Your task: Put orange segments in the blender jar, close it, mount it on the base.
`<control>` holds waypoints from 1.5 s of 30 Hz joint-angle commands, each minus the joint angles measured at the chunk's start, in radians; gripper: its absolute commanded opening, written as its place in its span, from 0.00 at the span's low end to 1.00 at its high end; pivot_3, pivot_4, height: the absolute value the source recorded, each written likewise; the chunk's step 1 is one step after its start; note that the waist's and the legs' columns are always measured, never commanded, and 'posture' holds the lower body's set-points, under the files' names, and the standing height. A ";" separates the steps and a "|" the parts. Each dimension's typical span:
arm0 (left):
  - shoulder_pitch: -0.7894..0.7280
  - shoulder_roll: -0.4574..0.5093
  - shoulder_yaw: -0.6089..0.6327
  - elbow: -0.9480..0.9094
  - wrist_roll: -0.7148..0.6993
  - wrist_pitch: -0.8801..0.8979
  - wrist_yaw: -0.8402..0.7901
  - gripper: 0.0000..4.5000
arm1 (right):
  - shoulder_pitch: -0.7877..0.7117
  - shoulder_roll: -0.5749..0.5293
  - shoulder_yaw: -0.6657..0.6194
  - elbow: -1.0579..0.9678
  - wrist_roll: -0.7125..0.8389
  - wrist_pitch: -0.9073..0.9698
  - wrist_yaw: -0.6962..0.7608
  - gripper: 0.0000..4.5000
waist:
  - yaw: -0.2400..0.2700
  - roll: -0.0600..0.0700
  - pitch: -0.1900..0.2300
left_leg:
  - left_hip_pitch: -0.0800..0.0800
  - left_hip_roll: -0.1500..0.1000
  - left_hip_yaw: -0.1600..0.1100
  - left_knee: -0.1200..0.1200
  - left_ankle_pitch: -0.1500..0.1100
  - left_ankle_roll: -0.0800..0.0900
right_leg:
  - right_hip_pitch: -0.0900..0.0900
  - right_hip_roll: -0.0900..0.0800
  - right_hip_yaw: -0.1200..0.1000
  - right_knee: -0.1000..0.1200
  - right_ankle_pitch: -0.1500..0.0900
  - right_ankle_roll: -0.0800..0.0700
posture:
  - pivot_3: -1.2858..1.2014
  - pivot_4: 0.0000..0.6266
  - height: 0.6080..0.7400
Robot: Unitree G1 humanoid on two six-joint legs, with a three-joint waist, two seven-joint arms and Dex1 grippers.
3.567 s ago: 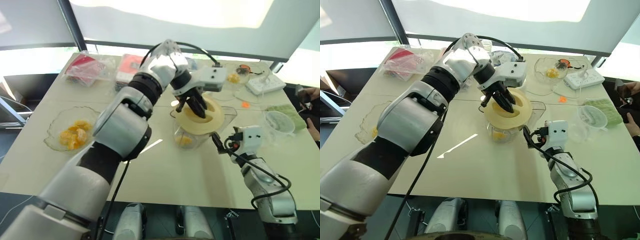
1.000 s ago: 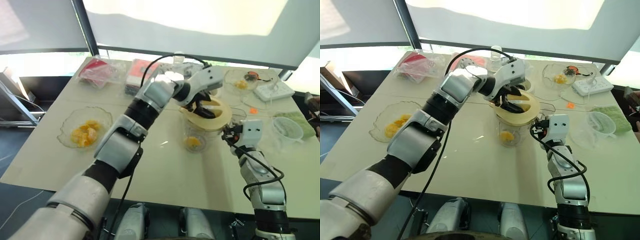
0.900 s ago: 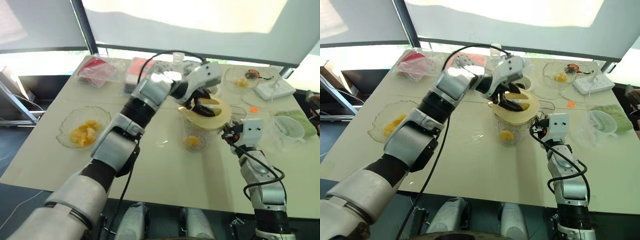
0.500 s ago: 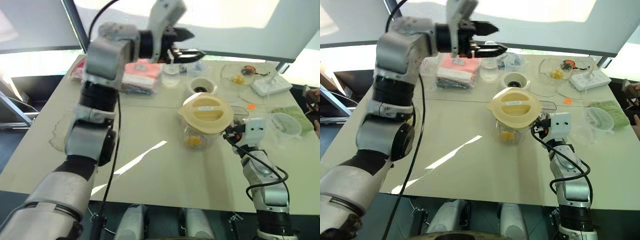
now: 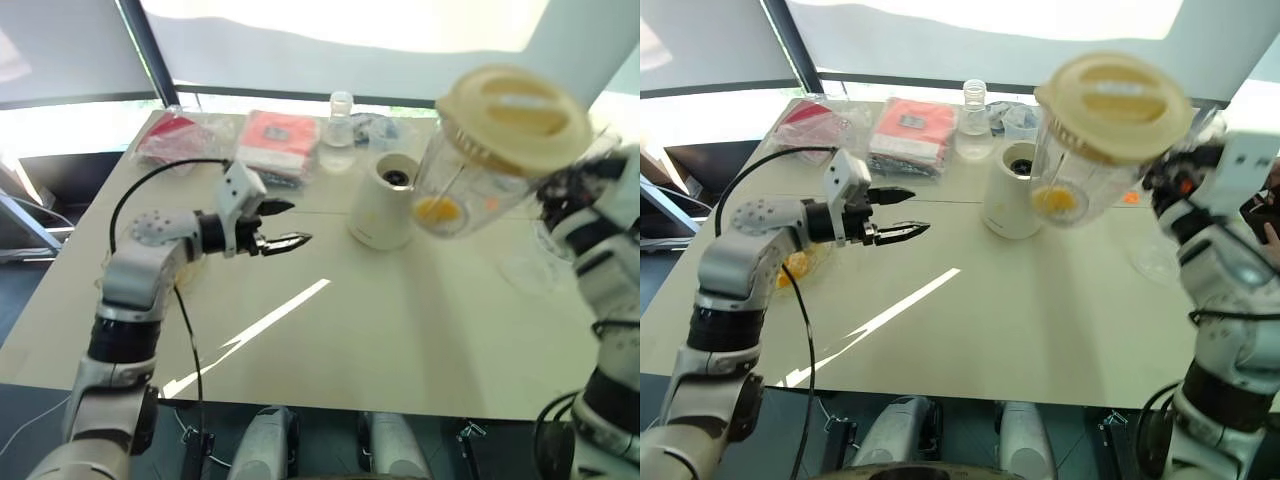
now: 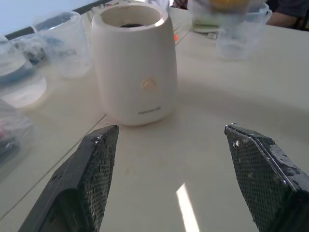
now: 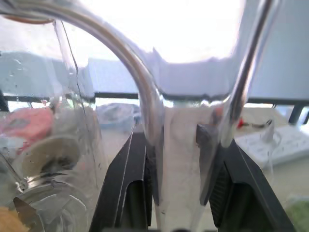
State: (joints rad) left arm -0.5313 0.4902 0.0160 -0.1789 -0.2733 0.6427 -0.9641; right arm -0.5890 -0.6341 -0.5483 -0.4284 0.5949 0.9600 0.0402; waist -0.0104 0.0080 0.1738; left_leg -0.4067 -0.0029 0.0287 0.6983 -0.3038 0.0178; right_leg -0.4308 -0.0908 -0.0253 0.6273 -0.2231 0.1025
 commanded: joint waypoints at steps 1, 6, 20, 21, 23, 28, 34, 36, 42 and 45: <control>0.015 -0.003 0.005 -0.054 -0.007 -0.047 0.054 0.81 | -0.158 -0.043 0.009 0.051 0.002 0.005 -0.024 0.20 | 0.000 0.000 0.000 | 0.000 0.000 0.000 0.000 0.000 0.000 | 0.000 0.000 0.000 0.000 0.000 0.000 | 0.52 0.24 1.00; 0.051 -0.017 -0.003 -0.061 0.025 -0.110 0.141 0.81 | -0.339 -0.013 0.136 0.250 -0.090 -0.065 -0.033 0.20 | -0.005 -0.001 0.000 | 0.000 0.001 0.000 -0.001 0.000 0.000 | 0.000 0.002 0.000 0.000 0.002 0.003 | 0.52 0.24 1.00; 0.144 -0.020 -0.031 -0.103 0.070 -0.190 0.278 0.81 | -0.541 0.067 0.330 0.759 -0.268 -0.265 0.094 0.20 | -0.001 0.000 0.000 | -0.002 0.000 0.001 -0.005 0.000 0.000 | -0.002 0.001 0.000 -0.001 0.002 0.003 | 0.52 0.24 1.00; 0.149 -0.020 -0.031 -0.108 0.070 -0.188 0.286 0.81 | -0.537 0.068 0.335 0.764 -0.270 -0.260 0.104 0.20 | -0.002 0.000 0.001 | -0.003 0.000 0.001 -0.006 0.000 0.000 | -0.003 0.001 0.000 -0.001 0.002 0.003 | 0.52 0.24 1.00; 0.156 -0.018 -0.033 -0.116 0.069 -0.186 0.297 0.81 | -0.530 0.071 0.342 0.771 -0.276 -0.251 0.118 0.20 | -0.002 0.000 0.001 | -0.003 0.000 0.001 -0.007 0.000 0.000 | -0.003 0.001 0.000 -0.002 0.002 0.003 | 0.52 0.24 1.00; 0.166 -0.015 -0.033 -0.125 0.064 -0.179 0.314 0.81 | -0.515 0.079 0.348 0.757 -0.271 -0.221 0.152 0.20 | -0.002 0.000 0.001 | -0.002 0.001 0.001 -0.007 0.000 0.000 | -0.003 0.001 0.000 -0.004 0.002 0.003 | 0.52 0.24 1.00; 0.167 -0.015 -0.040 -0.123 0.062 -0.176 0.322 0.81 | -0.487 0.072 0.356 0.720 -0.270 -0.190 0.199 0.20 | -0.003 0.000 0.001 | -0.001 0.000 0.001 -0.007 0.000 -0.001 | -0.003 0.001 0.000 -0.002 0.002 0.003 | 0.52 0.24 1.00; 0.164 -0.017 -0.043 -0.118 0.063 -0.177 0.323 0.81 | -0.475 0.071 0.363 0.716 -0.273 -0.190 0.219 0.20 | -0.003 0.000 0.001 | -0.001 0.001 0.001 -0.007 0.000 -0.001 | -0.003 0.001 0.000 -0.002 0.002 0.003 | 0.52 0.24 1.00; 0.143 -0.024 -0.048 -0.099 0.065 -0.180 0.328 0.81 | -0.450 0.062 0.411 0.835 -0.312 -0.323 0.353 0.20 | -0.003 0.000 0.001 | -0.001 0.000 0.001 -0.007 0.000 -0.001 | -0.003 0.001 0.000 -0.003 0.002 0.003 | 0.52 0.24 1.00; 0.136 -0.025 -0.049 -0.088 0.067 -0.185 0.326 0.81 | -0.473 0.067 0.421 0.941 -0.343 -0.397 0.382 0.20 | -0.004 0.000 0.000 | -0.001 0.000 0.001 -0.007 0.000 -0.001 | -0.003 0.001 0.000 -0.003 0.002 0.003 | 0.52 0.24 1.00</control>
State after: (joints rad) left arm -0.3699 0.4659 -0.0276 -0.2539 -0.2058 0.4729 -0.6445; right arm -1.0367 -0.5675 -0.1389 0.4626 0.2712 0.6012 0.3935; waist -0.0143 0.0083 0.1743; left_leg -0.4076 -0.0026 0.0301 0.6916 -0.3034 0.0170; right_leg -0.4334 -0.0896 -0.0256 0.6243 -0.2210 0.1059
